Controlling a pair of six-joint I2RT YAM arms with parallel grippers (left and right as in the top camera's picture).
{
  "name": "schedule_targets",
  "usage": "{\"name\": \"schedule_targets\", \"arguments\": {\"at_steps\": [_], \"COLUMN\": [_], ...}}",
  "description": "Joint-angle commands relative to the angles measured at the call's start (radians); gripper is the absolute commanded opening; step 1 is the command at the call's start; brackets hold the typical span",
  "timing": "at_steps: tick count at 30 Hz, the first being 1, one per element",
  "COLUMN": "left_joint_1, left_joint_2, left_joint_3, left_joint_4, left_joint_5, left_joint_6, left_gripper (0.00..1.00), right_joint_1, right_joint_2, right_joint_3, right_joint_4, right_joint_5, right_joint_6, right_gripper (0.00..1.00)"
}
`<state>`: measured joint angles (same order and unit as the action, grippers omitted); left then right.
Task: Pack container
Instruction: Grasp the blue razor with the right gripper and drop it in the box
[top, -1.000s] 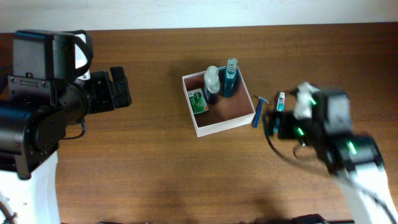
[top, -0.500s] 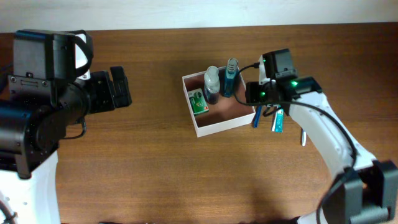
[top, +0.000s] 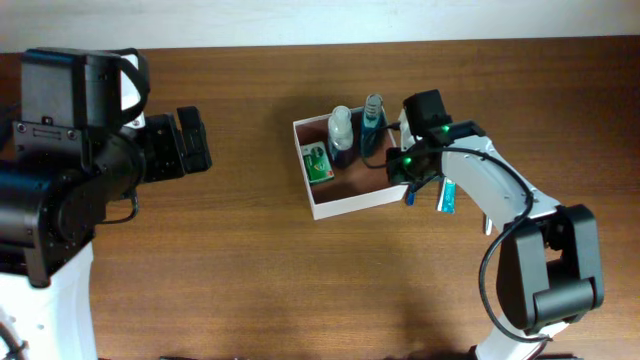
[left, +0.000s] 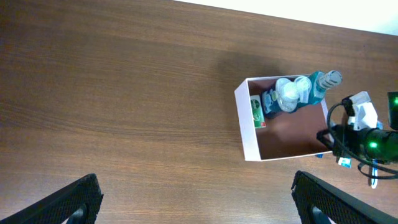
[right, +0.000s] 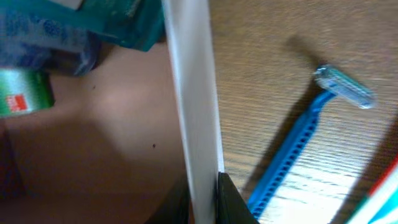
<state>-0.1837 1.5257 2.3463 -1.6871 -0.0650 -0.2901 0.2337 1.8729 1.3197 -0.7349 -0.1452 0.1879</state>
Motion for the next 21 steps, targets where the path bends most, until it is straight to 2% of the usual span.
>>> {"name": "schedule_targets", "arguments": {"at_steps": [1, 4, 6, 9, 13, 15, 17, 18, 21], "left_joint_1": [0.004, 0.004, 0.004, 0.004, 0.004, 0.004, 0.004, 0.004, 0.004], "left_joint_2": [-0.004, -0.004, -0.004, -0.004, -0.004, -0.004, -0.004, -0.004, -0.004], "left_joint_3": [0.007, 0.007, 0.007, 0.007, 0.007, 0.007, 0.007, 0.007, 0.007], "left_joint_4": [0.000, 0.000, 0.000, 0.000, 0.000, 0.000, 0.000, 0.000, 0.000], "left_joint_5": [-0.014, -0.014, -0.014, -0.014, -0.014, -0.014, -0.014, -0.014, -0.014], "left_joint_6": [0.016, 0.016, 0.016, 0.016, 0.016, 0.016, 0.016, 0.016, 0.016], "left_gripper": [0.99, 0.99, 0.99, 0.99, 0.99, 0.99, 0.99, 0.99, 0.99], "right_joint_1": [0.066, 0.117, 0.148, 0.152, 0.117, 0.090, 0.056, 0.041, -0.003], "right_joint_2": [-0.002, -0.003, -0.004, -0.022, -0.092, -0.141, -0.192, -0.209, -0.235], "right_joint_3": [0.021, 0.021, 0.021, 0.022, 0.022, 0.022, 0.022, 0.022, 0.021], "right_joint_4": [0.002, -0.002, -0.003, -0.023, -0.036, -0.035, -0.037, -0.037, -0.040], "right_joint_5": [-0.071, -0.060, 0.020, 0.110, 0.113, 0.113, 0.113, 0.112, 0.097], "right_joint_6": [0.011, 0.010, 0.017, 0.068, 0.068, 0.068, 0.068, 0.069, 0.117], "right_gripper": [0.12, 0.12, 0.15, 0.34, 0.37, 0.43, 0.56, 0.59, 0.61]}}
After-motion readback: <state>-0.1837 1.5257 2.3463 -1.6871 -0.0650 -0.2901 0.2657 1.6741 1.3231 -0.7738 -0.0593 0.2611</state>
